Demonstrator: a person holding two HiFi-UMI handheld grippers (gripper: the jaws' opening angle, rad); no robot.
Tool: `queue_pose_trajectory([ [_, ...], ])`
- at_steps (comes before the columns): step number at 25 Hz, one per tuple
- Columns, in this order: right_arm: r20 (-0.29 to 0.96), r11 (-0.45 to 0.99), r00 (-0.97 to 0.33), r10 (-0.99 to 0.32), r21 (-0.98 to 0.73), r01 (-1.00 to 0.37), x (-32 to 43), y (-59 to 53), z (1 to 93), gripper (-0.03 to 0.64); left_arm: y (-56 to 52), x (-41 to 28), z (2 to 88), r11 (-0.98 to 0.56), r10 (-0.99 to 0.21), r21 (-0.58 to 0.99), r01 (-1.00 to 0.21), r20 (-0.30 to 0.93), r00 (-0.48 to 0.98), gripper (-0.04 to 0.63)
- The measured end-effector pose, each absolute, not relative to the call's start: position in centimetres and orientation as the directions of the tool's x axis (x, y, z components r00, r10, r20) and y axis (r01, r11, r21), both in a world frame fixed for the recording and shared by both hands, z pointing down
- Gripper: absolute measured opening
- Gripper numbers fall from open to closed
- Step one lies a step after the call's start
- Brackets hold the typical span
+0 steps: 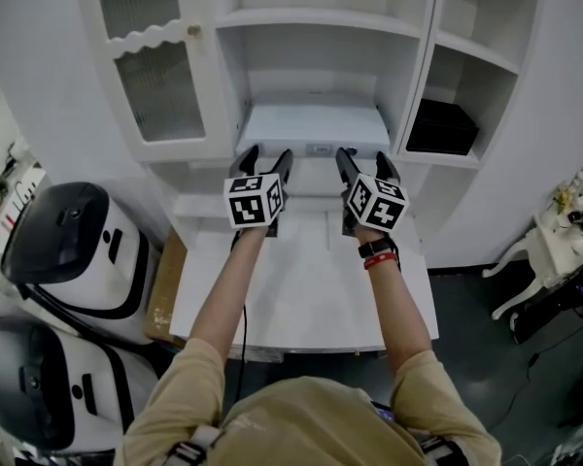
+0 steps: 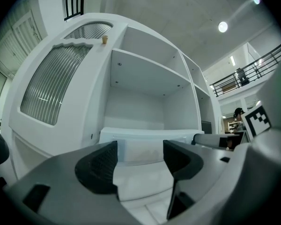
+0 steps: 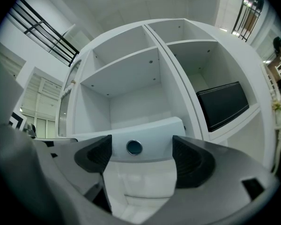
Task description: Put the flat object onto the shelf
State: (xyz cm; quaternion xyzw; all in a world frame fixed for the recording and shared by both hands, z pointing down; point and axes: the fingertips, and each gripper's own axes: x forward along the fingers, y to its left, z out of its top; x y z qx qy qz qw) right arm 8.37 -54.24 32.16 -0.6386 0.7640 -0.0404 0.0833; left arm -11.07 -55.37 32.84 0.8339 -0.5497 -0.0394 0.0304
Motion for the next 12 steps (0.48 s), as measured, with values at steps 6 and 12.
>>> queue_pose_trajectory([
  [6, -0.075, 0.188, -0.178, -0.981, -0.166, -0.968, 8.4, -55.4, 32.1, 0.417, -56.4, -11.0, 32.8, -0.393, -0.92, 0.091, -0.915, -0.027, 0.392, 0.319],
  [12, -0.059, 0.195, -0.187, -0.981, -0.17, -0.966, 8.4, -57.0, 32.1, 0.419, -57.7, -10.8, 32.8, -0.401, -0.916, 0.1, -0.911, -0.013, 0.402, 0.319],
])
